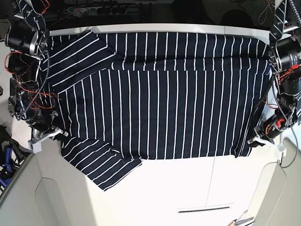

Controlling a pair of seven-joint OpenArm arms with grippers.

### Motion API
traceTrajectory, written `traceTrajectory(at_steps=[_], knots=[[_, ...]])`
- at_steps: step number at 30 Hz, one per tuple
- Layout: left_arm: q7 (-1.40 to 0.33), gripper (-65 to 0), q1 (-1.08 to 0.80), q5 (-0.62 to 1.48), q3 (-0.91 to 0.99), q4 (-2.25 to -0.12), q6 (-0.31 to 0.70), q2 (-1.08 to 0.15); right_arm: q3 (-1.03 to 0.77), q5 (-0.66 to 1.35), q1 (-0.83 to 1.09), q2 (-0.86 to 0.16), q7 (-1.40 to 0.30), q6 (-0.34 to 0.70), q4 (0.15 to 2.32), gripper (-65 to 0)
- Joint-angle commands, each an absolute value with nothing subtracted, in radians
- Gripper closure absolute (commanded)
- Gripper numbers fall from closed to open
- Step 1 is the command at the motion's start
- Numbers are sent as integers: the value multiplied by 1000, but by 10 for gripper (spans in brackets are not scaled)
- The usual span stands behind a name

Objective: Fold the T-shirt properly
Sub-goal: 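Grasp the hem corners with both grippers and lift, then fold the hem with both grippers over toward the collar, release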

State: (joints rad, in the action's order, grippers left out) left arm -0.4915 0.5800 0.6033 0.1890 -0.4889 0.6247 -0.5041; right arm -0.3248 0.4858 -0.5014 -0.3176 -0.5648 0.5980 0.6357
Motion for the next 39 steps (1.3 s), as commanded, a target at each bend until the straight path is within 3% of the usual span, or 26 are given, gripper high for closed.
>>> traceTrajectory(at_steps=[1,11,24,39], knots=[[-479,0,612,622,190,-503,661,-524,-325,486,-524,-327,-578,598,656,0],[-523,0,617,648,190,-550,698,-546,-325,490,-523,-341,-712,598,805,0],[-863,0,569,892,190,-721,698,-622,-325,659,-517,-401,-959,599,1006,0],[-1024,0,512,1074,190,-826,698,-716,-326,804,-506,-454,-1112,599,1068,0]])
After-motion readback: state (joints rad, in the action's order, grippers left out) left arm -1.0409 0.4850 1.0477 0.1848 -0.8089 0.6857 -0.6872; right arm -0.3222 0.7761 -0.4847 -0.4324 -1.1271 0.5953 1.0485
